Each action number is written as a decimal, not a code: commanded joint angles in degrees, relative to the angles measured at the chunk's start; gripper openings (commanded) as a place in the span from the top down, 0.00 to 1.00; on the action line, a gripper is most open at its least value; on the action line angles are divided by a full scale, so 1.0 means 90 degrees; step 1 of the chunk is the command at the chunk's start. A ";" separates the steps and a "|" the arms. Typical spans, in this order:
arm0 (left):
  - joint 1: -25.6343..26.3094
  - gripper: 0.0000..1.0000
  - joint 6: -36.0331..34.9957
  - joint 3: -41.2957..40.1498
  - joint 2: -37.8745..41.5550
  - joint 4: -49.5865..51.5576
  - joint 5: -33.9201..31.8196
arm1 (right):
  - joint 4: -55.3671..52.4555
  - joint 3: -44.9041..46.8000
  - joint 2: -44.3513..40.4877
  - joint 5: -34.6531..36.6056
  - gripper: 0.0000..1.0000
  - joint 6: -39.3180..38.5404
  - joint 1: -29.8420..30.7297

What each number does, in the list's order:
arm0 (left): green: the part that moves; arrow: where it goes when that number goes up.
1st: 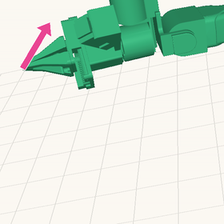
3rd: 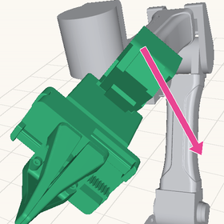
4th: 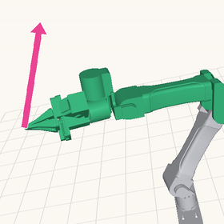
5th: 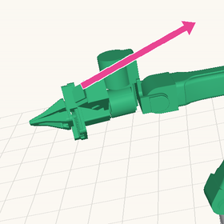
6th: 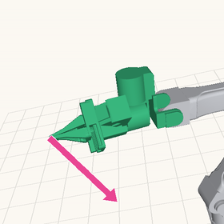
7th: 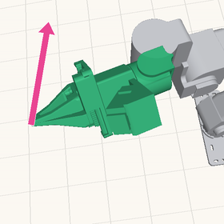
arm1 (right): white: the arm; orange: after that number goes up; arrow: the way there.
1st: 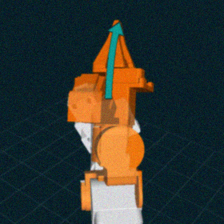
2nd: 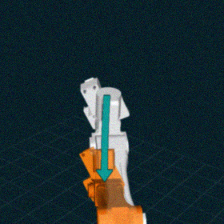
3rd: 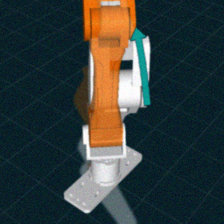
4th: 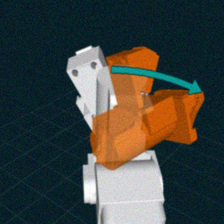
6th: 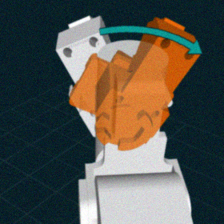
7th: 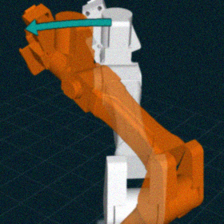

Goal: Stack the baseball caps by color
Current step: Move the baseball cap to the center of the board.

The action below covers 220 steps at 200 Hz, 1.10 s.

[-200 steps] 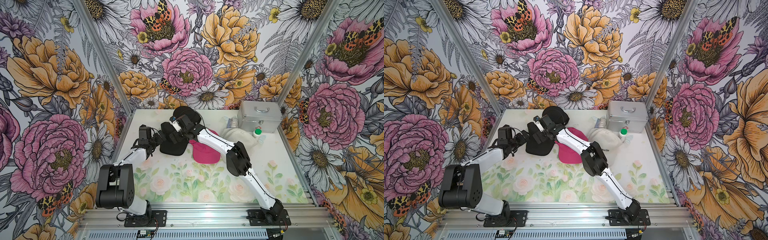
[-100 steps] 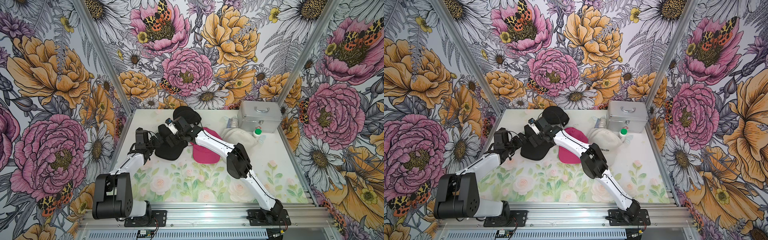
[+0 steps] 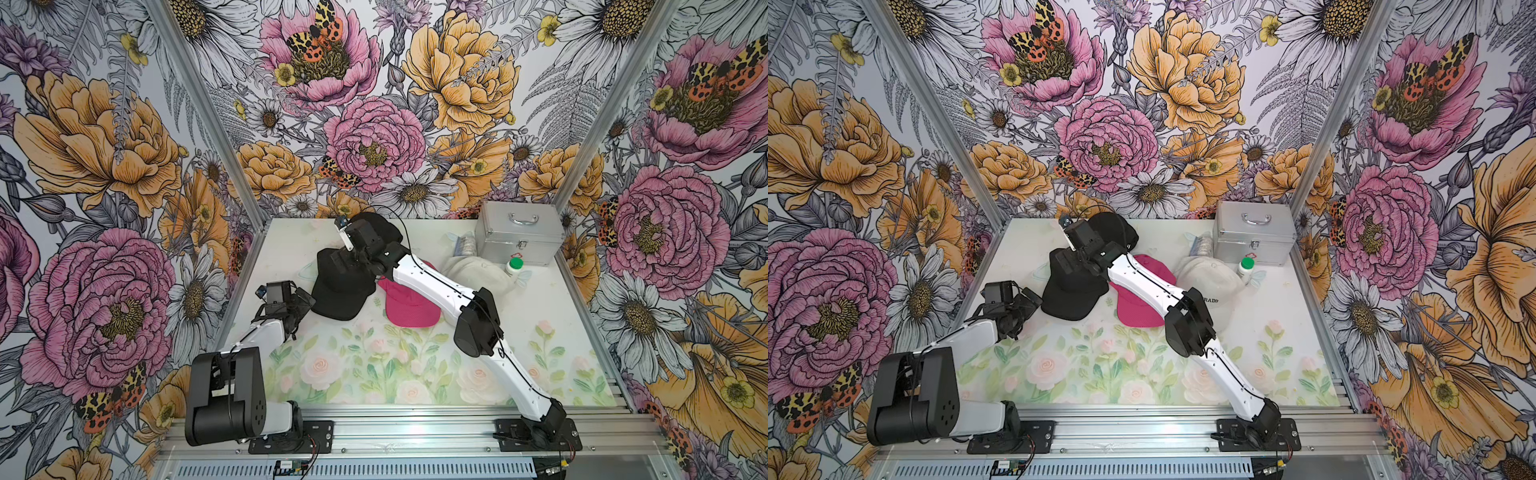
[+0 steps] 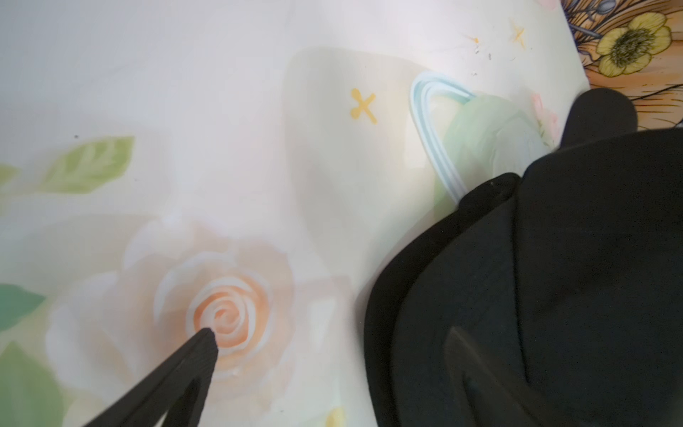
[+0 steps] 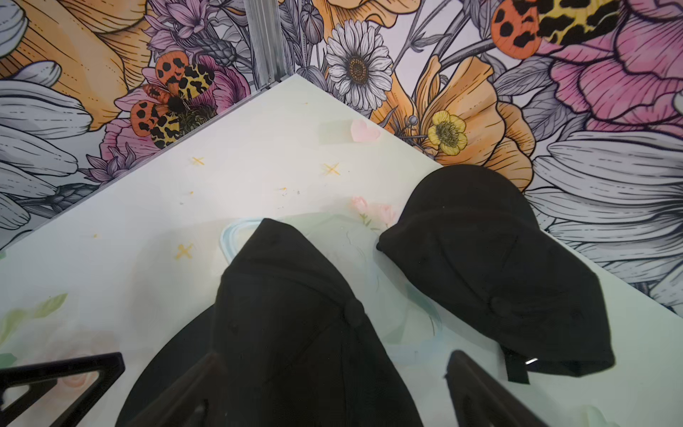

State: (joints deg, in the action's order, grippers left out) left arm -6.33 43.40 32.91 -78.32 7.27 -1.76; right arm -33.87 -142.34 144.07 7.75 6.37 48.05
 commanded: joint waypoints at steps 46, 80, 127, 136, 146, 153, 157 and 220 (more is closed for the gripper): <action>0.0215 0.01 0.0300 -0.0126 0.0107 0.0036 -0.0440 | -0.0778 -0.0025 0.0706 0.0423 0.04 -0.0425 0.0237; 0.0390 0.01 0.0305 -0.0063 0.0275 0.0017 -0.0372 | -0.0776 -0.0937 0.0683 0.0434 0.03 -0.0536 0.0105; 0.0331 0.01 -0.0062 -0.0165 0.0754 -0.0050 -0.0358 | -0.0759 -0.1038 0.0409 0.0280 0.01 -0.0115 -0.0633; 0.0311 0.01 -0.0116 -0.0214 0.0868 -0.0091 -0.0378 | -0.0758 -0.1035 0.0486 0.0314 0.01 0.0044 -0.0789; 0.0239 0.01 -0.0127 -0.0297 0.0996 -0.0172 -0.0371 | -0.0759 -0.1066 0.0599 0.0437 0.01 0.0241 -0.0951; 0.0167 0.01 -0.0101 -0.0366 0.1108 -0.0211 -0.0360 | -0.0762 -0.1093 0.0682 0.0518 0.02 0.0331 -0.1055; 0.0126 0.01 -0.0096 -0.0412 0.1172 -0.0243 -0.0347 | -0.0759 -0.1105 0.0721 0.0542 0.02 0.0359 -0.1111; -0.0331 0.01 -0.0135 -0.0813 0.1931 -0.0318 -0.0232 | -0.0768 -0.0879 0.0985 -0.0861 0.15 -0.1246 -0.1775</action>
State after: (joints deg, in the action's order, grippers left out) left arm -7.97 43.51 26.63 -62.76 5.96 -4.27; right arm -40.27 -151.13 152.09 7.07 3.77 31.44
